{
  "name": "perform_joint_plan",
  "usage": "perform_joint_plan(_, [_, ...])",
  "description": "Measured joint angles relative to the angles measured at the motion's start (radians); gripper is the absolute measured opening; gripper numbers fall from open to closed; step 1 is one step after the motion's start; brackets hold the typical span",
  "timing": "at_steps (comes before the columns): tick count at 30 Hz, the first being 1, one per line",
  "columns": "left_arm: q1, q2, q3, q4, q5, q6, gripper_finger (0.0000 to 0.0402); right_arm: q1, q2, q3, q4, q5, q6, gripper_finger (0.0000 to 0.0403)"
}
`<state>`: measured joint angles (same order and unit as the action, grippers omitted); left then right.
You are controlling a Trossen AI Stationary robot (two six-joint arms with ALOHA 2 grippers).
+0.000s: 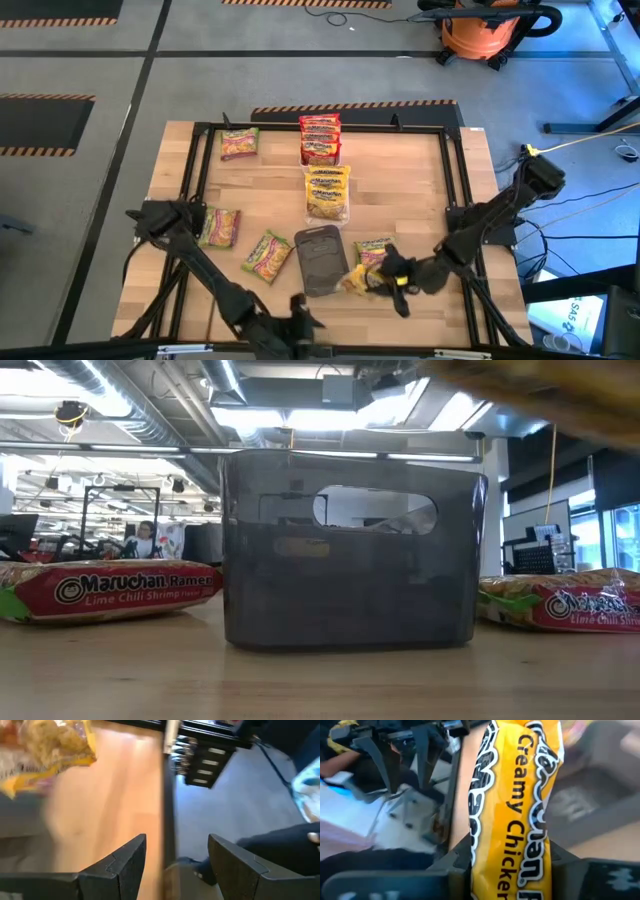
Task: Sort Maruchan noodles
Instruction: Put the yellow noodle pack into the transparent bin
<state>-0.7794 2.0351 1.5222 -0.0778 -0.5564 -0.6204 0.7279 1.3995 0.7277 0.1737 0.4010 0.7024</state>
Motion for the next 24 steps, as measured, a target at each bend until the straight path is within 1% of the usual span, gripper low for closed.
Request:
perform_joint_plan(2, [-0.005, -0.072, -0.118, 0.055, -0.029, 0.0, 0.0208, -0.058, -0.02, 0.001, 0.002, -0.007, -0.06, 0.0096])
perform_joint_plan(5, [-0.006, -0.18, -0.307, 0.181, -0.052, 0.005, 0.0208, -0.167, -0.035, 0.006, -0.006, -0.041, -0.155, 0.0094])
perform_joint_plan(9, [-0.004, -0.284, -0.53, 0.361, -0.095, 0.013, 0.0208, -0.319, -0.032, 0.081, -0.117, -0.104, -0.304, 0.0095])
perform_joint_plan(12, [-0.005, -0.314, -0.649, 0.489, -0.108, 0.005, 0.0208, -0.432, -0.023, 0.155, -0.221, -0.136, -0.431, 0.0095])
perform_joint_plan(15, [-0.007, -0.321, -0.718, 0.578, -0.108, 0.002, 0.0208, -0.552, -0.015, 0.22, -0.284, -0.181, -0.541, 0.0094])
perform_joint_plan(18, [-0.007, -0.321, -0.746, 0.591, -0.108, -0.013, 0.0208, -0.659, 0.011, 0.271, -0.314, -0.267, -0.633, 0.0095])
perform_joint_plan(21, [-0.007, -0.321, -0.756, 0.586, -0.106, -0.032, 0.0208, -0.734, 0.06, 0.316, -0.334, -0.35, -0.698, 0.0095])
perform_joint_plan(24, [-0.006, -0.321, -0.756, 0.587, -0.104, -0.019, 0.0208, -0.782, 0.121, 0.353, -0.373, -0.42, -0.741, 0.0094])
